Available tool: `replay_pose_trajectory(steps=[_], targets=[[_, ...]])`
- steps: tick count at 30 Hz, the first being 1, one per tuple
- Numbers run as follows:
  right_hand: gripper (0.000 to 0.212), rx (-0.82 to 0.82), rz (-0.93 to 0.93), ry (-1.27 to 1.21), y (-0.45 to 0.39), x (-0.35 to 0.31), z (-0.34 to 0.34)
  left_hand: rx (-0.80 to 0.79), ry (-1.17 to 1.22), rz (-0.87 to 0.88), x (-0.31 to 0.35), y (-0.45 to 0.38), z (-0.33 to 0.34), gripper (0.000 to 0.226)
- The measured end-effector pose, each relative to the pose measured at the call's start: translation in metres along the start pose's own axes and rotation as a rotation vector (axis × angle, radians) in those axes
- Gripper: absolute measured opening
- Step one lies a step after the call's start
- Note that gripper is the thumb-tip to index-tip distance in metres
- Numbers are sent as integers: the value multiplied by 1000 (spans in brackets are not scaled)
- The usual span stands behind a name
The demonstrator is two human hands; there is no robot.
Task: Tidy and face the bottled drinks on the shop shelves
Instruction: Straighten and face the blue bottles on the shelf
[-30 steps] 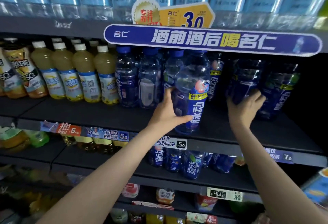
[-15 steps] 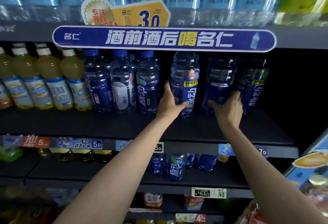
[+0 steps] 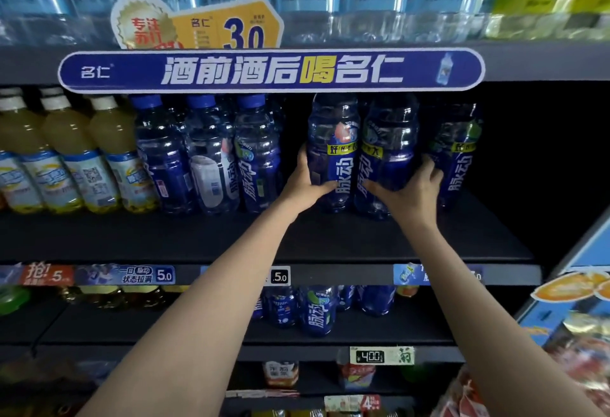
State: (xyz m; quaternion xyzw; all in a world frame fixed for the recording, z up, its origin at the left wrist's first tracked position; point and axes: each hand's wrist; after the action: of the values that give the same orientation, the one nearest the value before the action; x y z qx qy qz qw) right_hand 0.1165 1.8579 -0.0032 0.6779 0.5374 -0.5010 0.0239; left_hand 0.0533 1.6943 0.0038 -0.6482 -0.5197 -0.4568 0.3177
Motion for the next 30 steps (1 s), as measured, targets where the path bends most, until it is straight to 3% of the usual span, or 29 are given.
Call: replay_pose_trajectory(steps=[6, 10, 13, 15, 18, 30], targets=[[72, -100, -92, 45, -22, 15, -14, -39, -16, -26, -2, -6, -6, 93], [67, -174, -98, -12, -29, 26, -26, 29, -131, -11, -2, -10, -6, 94], [49, 167, -205, 131, -21, 31, -32, 60, -181, 35, -2, -11, -1, 88], [62, 339, -123, 149, -24, 37, -40, 84, -197, 14, -2, -13, 2, 87], [94, 138, 117, 47, -35, 53, -37, 116, -205, -4, -5, -10, 9, 84], [72, 163, 163, 80, -22, 40, -19, 416, -242, 68, -6, 18, 29, 65]])
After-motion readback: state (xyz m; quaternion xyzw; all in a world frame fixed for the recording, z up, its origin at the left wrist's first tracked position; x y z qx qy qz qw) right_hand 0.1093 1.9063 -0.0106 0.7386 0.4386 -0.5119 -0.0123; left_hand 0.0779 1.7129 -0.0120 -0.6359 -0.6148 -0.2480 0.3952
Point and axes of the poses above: each hand's wrist, its own y-axis away from the middle knuckle, its own z-axis out of the palm, x = y × z, and after that the axes turned 13 degrees about -z, right-handed
